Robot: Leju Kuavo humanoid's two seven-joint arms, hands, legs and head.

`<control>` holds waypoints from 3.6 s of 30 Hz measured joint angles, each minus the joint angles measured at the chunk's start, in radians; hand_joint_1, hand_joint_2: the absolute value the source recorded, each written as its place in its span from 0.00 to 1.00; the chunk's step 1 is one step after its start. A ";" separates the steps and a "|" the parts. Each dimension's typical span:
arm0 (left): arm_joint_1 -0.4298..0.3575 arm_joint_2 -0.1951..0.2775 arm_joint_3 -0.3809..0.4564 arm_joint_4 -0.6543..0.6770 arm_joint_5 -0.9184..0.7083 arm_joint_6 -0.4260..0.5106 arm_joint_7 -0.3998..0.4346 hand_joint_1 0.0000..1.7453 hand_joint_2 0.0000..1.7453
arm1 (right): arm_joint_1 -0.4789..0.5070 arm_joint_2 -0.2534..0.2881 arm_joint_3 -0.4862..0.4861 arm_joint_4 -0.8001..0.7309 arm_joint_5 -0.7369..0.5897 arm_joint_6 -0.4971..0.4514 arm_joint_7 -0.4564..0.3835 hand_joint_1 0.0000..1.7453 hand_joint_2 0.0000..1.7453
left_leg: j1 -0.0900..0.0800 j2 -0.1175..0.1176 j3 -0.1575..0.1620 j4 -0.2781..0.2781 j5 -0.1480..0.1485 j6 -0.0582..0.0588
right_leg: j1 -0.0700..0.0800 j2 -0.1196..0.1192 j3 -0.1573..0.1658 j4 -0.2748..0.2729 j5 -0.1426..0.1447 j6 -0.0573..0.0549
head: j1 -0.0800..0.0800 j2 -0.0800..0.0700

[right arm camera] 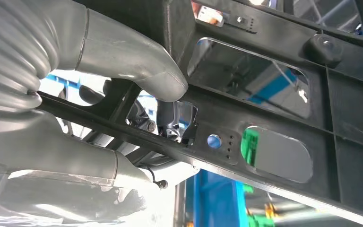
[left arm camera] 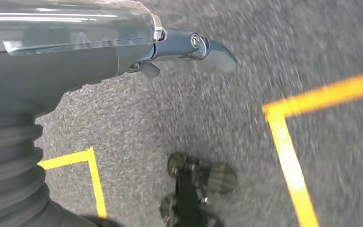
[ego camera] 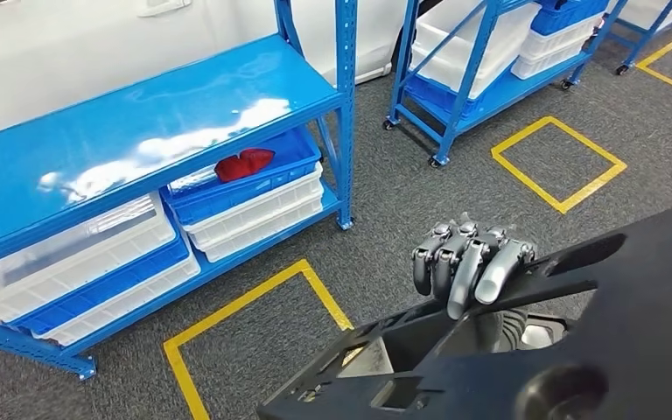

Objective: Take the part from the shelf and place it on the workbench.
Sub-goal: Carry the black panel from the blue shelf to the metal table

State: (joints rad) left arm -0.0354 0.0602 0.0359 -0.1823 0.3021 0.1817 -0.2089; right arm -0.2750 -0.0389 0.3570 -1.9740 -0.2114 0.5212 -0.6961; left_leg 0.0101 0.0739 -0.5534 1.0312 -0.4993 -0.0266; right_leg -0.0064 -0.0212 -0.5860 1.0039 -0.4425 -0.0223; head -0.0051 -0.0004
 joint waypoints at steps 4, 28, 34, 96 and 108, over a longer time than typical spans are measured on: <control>0.005 -0.005 -0.006 0.000 -0.026 -0.012 0.037 0.00 1.00 | 0.030 0.029 -0.023 -0.007 0.024 0.002 -0.001 1.00 1.00 | 0.002 -0.061 -0.107 0.240 -0.117 -0.006 | 0.001 0.045 -0.009 0.000 0.009 -0.012 | 0.000 0.000; 0.001 -0.005 -0.013 0.000 -0.016 0.008 0.065 0.00 1.00 | 0.006 0.023 -0.069 -0.001 0.005 -0.035 -0.001 1.00 1.00 | -0.009 0.038 0.019 -0.038 0.026 0.021 | 0.008 -0.032 -0.001 0.005 -0.009 0.019 | 0.000 0.000; 0.001 -0.013 -0.004 0.000 -0.005 0.018 0.064 0.00 1.00 | -0.021 0.008 -0.069 0.022 -0.036 -0.045 -0.001 1.00 1.00 | 0.003 -0.060 -0.088 0.207 -0.110 -0.003 | 0.000 0.031 -0.003 -0.008 0.006 -0.008 | 0.000 0.000; 0.009 -0.005 0.045 0.001 0.000 -0.007 0.050 0.00 1.00 | -0.043 -0.012 -0.015 0.050 -0.007 -0.144 0.001 1.00 1.00 | 0.001 -0.066 -0.103 0.243 -0.120 -0.002 | 0.005 0.051 0.006 -0.021 0.008 -0.011 | 0.000 0.000; 0.001 -0.002 0.044 0.001 -0.010 -0.012 0.056 0.00 1.00 | -0.043 -0.009 -0.014 0.058 0.001 -0.148 0.013 1.00 1.00 | 0.007 -0.087 0.005 -0.040 0.040 0.042 | -0.001 0.082 -0.047 0.080 -0.048 0.037 | 0.000 0.000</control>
State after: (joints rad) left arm -0.0341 0.0579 0.0802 -0.1816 0.2921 0.1695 -0.1531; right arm -0.3178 -0.0484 0.3432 -1.9159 -0.2104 0.3732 -0.6826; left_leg 0.0175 -0.0133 -0.5482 0.9911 -0.4590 0.0156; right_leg -0.0074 0.0605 -0.6329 1.0840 -0.4909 0.0151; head -0.0048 -0.0004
